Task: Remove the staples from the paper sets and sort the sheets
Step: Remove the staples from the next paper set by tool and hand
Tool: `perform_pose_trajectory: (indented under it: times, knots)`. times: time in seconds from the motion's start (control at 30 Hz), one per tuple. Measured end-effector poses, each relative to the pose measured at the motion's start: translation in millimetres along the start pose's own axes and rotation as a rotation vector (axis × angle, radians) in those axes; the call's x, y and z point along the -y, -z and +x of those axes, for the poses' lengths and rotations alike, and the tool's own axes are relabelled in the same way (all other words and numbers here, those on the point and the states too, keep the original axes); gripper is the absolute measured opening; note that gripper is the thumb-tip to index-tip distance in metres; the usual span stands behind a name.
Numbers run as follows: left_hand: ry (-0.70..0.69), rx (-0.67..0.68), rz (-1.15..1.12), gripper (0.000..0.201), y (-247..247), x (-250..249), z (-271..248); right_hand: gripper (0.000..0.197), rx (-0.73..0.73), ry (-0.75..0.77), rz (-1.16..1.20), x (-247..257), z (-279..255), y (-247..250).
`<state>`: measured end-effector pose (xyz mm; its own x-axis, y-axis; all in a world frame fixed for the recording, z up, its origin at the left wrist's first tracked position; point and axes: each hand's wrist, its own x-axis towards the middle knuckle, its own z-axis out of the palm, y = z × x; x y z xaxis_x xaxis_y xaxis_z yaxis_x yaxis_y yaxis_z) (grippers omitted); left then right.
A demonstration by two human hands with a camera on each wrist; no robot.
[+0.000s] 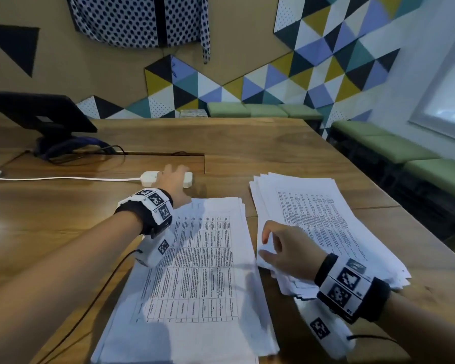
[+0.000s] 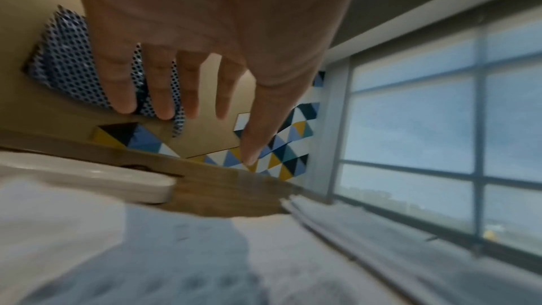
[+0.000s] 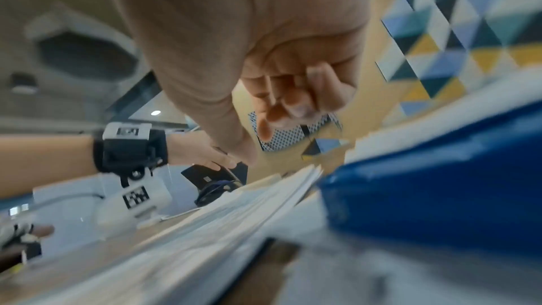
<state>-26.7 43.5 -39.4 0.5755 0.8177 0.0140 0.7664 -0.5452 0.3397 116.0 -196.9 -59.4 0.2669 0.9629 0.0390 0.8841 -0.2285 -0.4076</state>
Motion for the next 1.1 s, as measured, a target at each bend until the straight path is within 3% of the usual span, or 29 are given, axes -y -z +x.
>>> perform_pose_trajectory:
  times: [0.13,0.3,0.43,0.5,0.57,0.63,0.9,1.0,1.1]
  knots:
    - [-0.163,0.073,-0.073,0.042,-7,-49,10,0.027,-0.033,0.017,-0.257,-27,-9,20]
    - [-0.287,0.237,-0.168,0.033,-35,-112,24,0.06,0.183,-0.075,-0.301,-59,-9,22]
    - [-0.302,0.325,-0.116,0.037,-65,-145,40,0.051,0.224,-0.017,-0.211,-69,-11,18]
    - [-0.262,0.376,-0.088,0.01,-79,-153,50,0.049,0.209,0.044,-0.214,-73,-12,19]
    - [-0.205,0.389,-0.081,0.035,-93,-159,63,0.046,0.175,0.094,-0.219,-79,-13,18]
    - [-0.18,0.393,-0.13,0.044,-98,-164,66,0.044,0.149,0.129,-0.205,-83,-13,15]
    - [0.069,0.451,-0.543,0.032,-112,-165,76,0.041,0.147,0.126,-0.07,-93,-13,16]
    - [0.049,0.464,-0.492,0.029,-115,-166,77,0.038,0.146,0.089,0.012,-98,-12,22]
    - [-0.023,0.392,-0.454,0.038,-115,-172,72,0.031,0.137,0.018,0.149,-104,-13,27]
